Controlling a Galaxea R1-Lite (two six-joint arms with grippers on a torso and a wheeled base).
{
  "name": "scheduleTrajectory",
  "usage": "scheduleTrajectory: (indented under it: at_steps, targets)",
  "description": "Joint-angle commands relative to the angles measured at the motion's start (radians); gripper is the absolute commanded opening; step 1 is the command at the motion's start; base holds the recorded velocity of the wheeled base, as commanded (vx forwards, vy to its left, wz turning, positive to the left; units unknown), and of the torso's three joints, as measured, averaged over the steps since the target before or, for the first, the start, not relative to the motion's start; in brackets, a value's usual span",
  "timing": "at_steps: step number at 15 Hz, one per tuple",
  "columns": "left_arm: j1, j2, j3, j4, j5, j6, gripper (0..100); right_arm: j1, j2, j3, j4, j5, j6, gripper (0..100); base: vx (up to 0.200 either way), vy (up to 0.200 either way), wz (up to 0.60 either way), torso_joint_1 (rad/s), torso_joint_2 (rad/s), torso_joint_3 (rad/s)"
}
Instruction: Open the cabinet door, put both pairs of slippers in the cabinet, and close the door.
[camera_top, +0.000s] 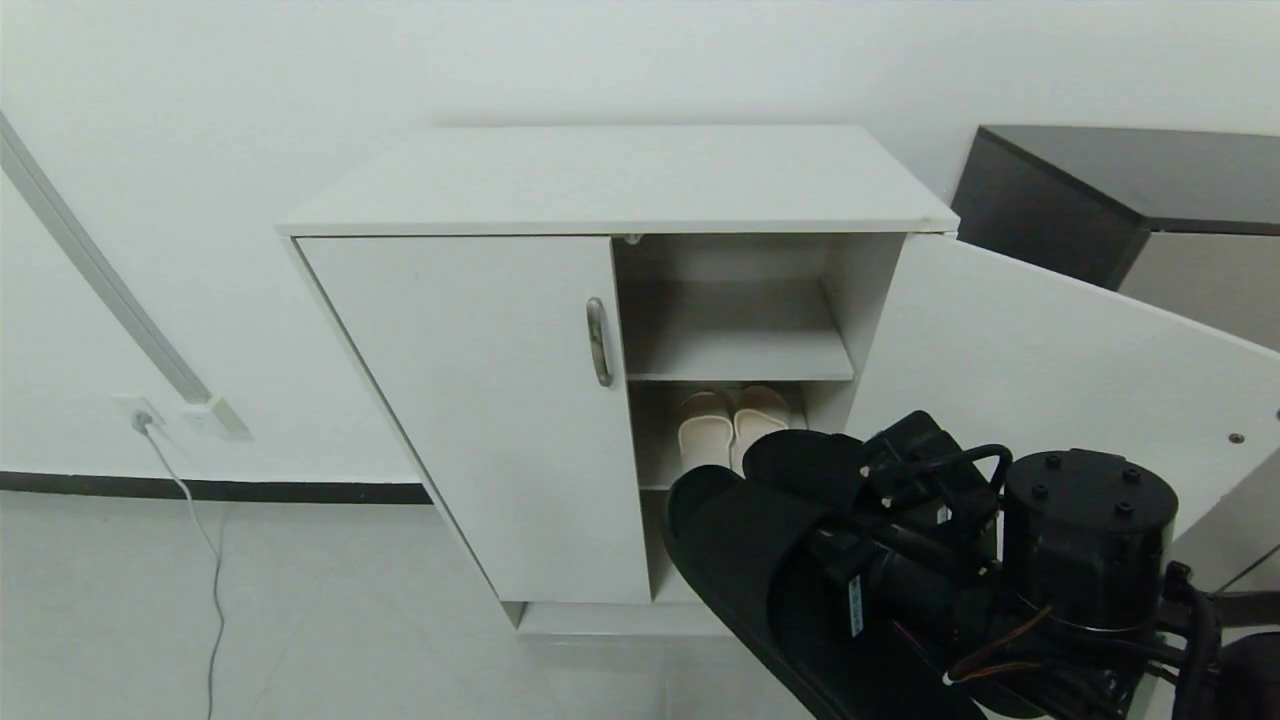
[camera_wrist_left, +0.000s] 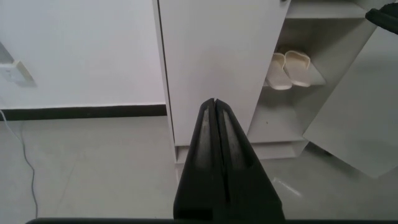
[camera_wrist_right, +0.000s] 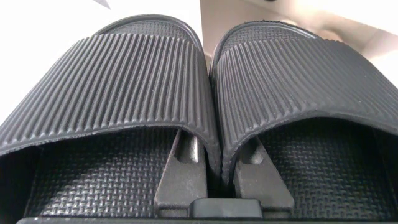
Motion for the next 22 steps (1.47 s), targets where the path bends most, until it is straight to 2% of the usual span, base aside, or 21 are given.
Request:
scheduleTrajectory:
  at_steps: [1,10,13,15,20,22]
  targets:
    - [0.000,0.001,0.000,0.000,-0.002,0.000,0,0.000,0.002,0.000,0.000,0.000,0.000,0,0.000,0.000,0.00,-0.149,0.48,0.330]
    - [0.001,0.001,0.000,0.000,-0.002,0.000,0,0.000,0.014,0.004,-0.002,0.002,0.000,0,0.000,0.000,0.00,-0.087,0.46,0.360]
    - [0.001,0.001,0.000,0.000,-0.002,0.000,0,-0.001,0.038,0.006,-0.048,0.000,0.000,0,0.000,0.000,0.00,-0.015,0.38,0.359]
    - [0.001,0.001,0.000,0.000,-0.002,0.000,0,-0.001,0.055,0.026,-0.106,-0.003,-0.002,0,0.000,0.000,0.00,0.000,0.12,0.122]
    - [0.000,0.001,0.000,0.000,-0.002,0.000,0,-0.004,0.080,0.024,-0.115,-0.011,-0.017,0,0.000,0.000,0.00,0.000,0.01,0.010]
    - [0.001,0.001,0.000,0.000,-0.002,0.000,0,-0.004,0.138,-0.025,-0.148,-0.110,-0.046,0,0.000,0.000,0.00,0.000,0.00,0.000]
